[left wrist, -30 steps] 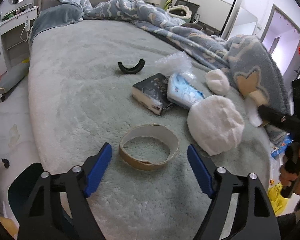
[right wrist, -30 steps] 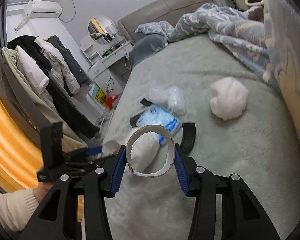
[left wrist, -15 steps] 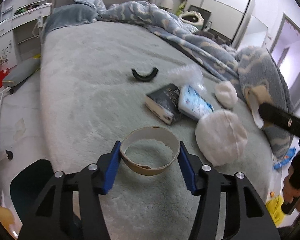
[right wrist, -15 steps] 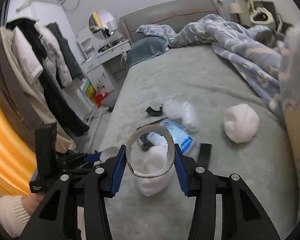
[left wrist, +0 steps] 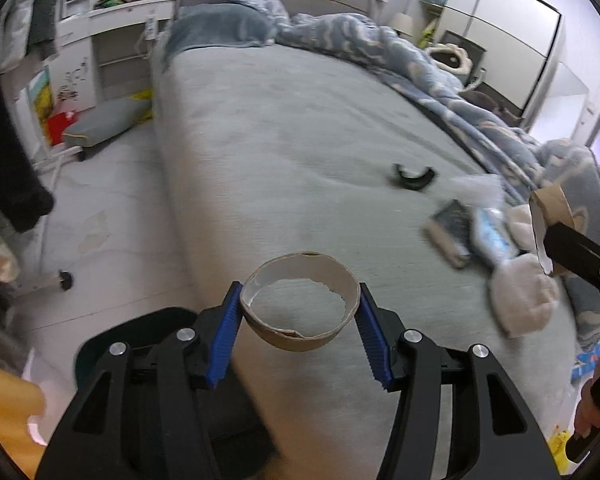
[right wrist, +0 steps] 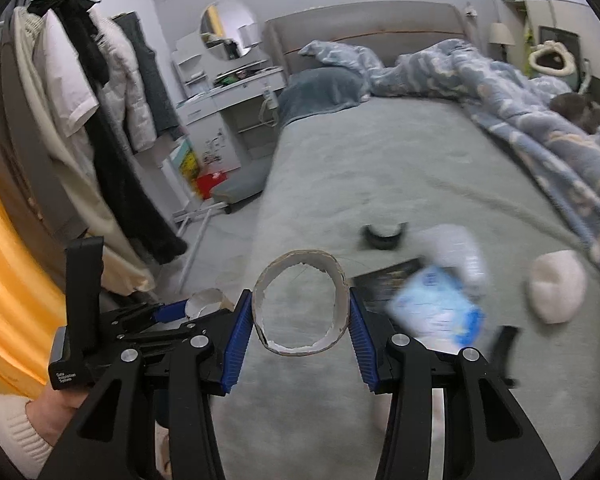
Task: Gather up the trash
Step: 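Carry the tape roll core over the green bin and open the left tool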
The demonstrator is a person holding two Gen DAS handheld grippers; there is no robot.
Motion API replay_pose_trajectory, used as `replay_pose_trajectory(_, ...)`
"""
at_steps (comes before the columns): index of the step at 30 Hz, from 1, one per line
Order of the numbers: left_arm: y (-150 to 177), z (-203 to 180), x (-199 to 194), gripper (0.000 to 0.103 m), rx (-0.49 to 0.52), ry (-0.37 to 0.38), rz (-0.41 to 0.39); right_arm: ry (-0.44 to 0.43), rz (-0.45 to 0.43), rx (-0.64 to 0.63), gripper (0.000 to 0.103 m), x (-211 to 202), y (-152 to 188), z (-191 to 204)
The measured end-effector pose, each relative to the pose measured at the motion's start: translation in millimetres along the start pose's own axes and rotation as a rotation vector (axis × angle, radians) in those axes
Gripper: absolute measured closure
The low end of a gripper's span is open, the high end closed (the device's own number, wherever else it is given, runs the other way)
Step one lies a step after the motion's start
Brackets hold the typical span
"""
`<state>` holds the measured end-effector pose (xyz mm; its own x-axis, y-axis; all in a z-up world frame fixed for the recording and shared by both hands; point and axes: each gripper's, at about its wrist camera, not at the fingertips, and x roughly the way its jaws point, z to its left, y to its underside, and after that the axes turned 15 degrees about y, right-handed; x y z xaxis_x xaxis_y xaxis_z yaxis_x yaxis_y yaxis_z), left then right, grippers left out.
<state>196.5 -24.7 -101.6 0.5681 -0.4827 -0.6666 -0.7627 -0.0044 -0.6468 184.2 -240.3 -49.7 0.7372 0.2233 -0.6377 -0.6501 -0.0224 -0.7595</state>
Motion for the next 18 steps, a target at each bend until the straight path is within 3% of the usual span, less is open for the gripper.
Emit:
replay_pose_trajectory(6, 10, 42, -17, 0.045, -0.024, -0.060, 0.033, -0.052, 0.017, -0.047, 0.056, 15, -5, 50)
replay_pose_trajectory(18, 44, 120, -19, 0.044, -0.152, -0.091, 0.212, -0.107, 0.112, -0.130, 0.056, 50, 0, 126)
